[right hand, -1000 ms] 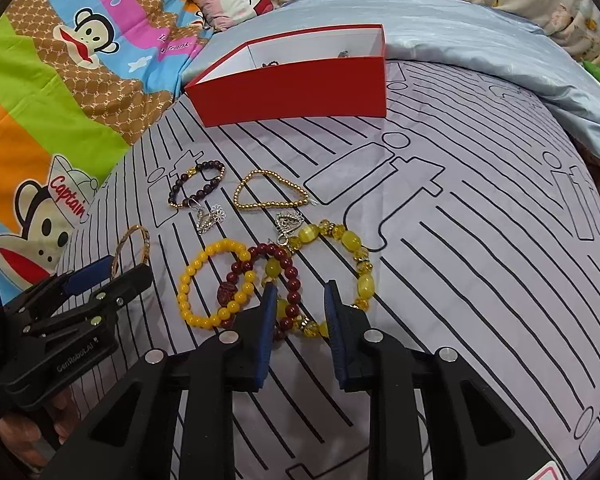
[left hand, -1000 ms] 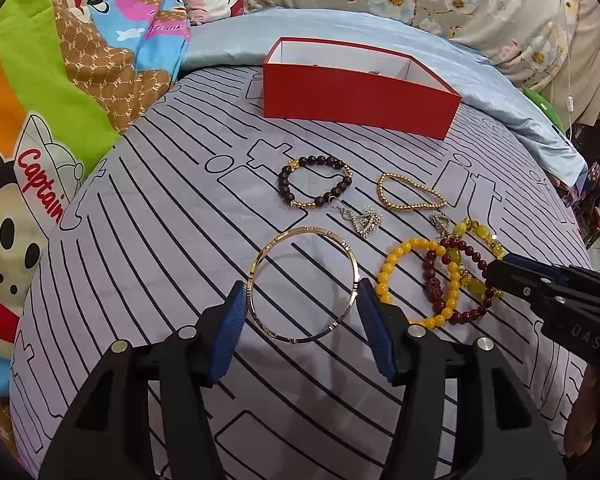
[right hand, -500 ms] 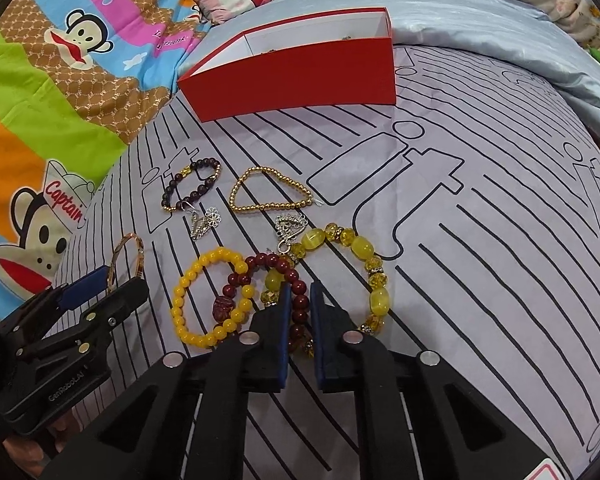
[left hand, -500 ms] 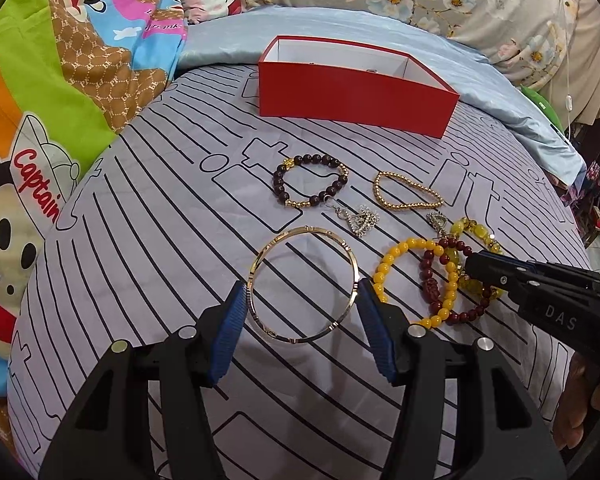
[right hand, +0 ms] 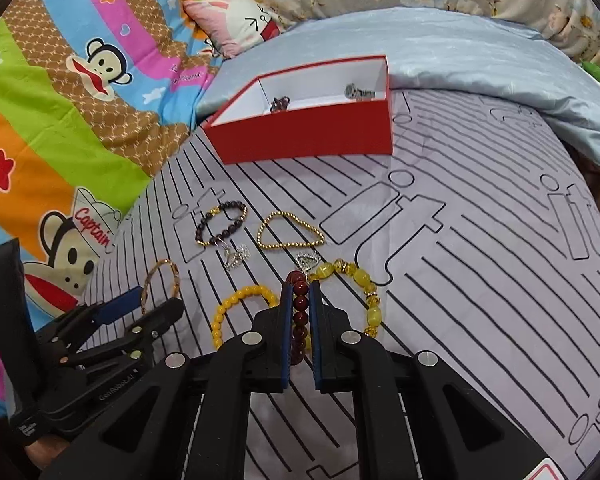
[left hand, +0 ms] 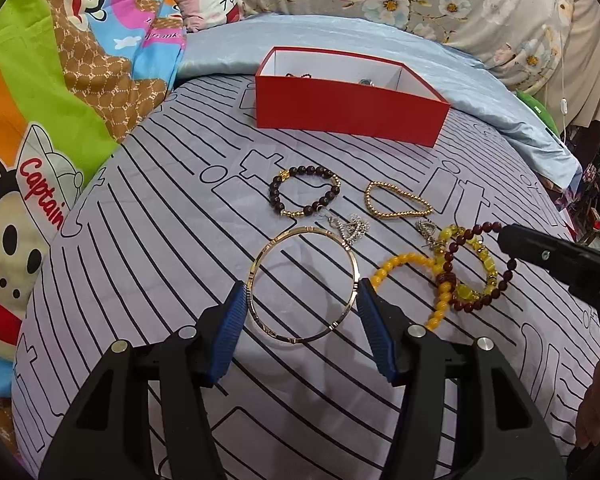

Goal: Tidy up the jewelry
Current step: 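Grasp the dark red round-bead bracelet with the right gripper while the left gripper holds the bangle, then lift and carry the red bead bracelet in the right gripper to the box while the left carries the bangle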

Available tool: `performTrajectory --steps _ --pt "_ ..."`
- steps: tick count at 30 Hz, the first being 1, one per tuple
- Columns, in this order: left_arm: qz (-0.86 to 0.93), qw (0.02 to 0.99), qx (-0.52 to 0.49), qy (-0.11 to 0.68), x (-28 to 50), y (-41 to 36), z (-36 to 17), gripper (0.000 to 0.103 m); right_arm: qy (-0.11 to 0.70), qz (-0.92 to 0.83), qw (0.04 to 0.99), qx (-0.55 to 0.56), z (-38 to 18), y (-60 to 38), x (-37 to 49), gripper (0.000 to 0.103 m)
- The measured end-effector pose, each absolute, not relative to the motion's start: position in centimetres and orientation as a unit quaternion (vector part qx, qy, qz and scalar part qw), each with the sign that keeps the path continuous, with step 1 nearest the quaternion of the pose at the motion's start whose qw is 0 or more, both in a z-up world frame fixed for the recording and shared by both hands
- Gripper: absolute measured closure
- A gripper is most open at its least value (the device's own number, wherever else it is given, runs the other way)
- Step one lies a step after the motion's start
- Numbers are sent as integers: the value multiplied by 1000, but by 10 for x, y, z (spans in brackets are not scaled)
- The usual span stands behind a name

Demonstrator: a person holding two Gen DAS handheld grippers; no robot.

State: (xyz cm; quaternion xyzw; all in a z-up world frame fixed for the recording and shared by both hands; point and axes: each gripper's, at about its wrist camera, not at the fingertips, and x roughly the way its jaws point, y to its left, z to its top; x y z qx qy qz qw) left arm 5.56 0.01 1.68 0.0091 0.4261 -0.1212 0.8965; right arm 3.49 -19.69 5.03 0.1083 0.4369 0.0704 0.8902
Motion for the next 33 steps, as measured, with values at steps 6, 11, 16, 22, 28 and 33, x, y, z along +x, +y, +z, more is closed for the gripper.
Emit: performTrajectory --steps 6,11,16,22,28,33 --pt "-125 898 9 422 53 -2 25 50 421 72 898 110 64 -198 28 95" --pt "-124 900 11 418 55 -5 33 50 409 76 903 111 75 -197 26 95" --pt "-120 900 12 418 63 -7 40 50 401 78 906 109 82 -195 28 95" --pt "-114 903 12 415 76 -7 48 50 396 80 908 108 88 -198 35 95" --pt "-116 908 13 403 92 -12 59 50 391 82 911 104 93 -200 47 95" --pt "-120 911 15 395 114 -17 69 50 381 81 915 102 102 -204 67 95"
